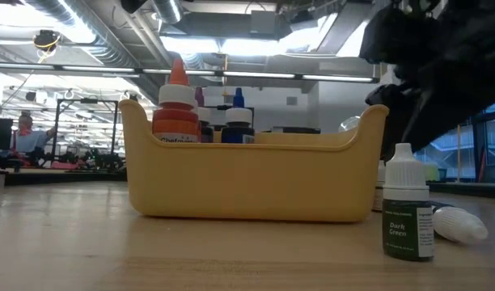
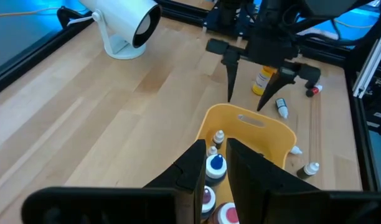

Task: Pick & Place food coloring
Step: Put the small brown food coloring bottle in the yellow bin

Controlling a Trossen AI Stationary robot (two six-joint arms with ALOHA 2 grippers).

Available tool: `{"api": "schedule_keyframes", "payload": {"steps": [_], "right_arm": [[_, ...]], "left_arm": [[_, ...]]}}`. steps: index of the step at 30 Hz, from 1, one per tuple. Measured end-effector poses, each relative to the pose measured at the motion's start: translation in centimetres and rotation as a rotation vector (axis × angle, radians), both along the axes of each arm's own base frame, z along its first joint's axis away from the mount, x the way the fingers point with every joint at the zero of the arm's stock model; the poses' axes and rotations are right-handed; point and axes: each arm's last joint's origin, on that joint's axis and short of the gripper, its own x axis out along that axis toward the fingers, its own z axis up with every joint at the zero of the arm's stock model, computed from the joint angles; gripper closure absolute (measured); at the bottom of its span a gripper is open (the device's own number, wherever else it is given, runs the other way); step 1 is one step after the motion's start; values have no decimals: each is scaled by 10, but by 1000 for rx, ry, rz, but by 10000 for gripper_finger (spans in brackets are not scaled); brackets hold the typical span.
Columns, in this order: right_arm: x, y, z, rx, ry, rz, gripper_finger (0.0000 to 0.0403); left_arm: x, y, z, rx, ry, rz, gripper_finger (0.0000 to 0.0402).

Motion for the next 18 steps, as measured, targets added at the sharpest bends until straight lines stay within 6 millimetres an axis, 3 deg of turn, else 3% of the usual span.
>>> {"api": "schedule_keyframes", "payload": {"steps": [12, 18], "right_arm": [[11, 4, -24, -39, 27, 35, 198], [12, 5, -26, -38, 27, 33, 255]], "left_arm": [[0, 0, 0, 3, 6, 0, 343], [0, 0, -1, 3, 7, 0, 343]]}}
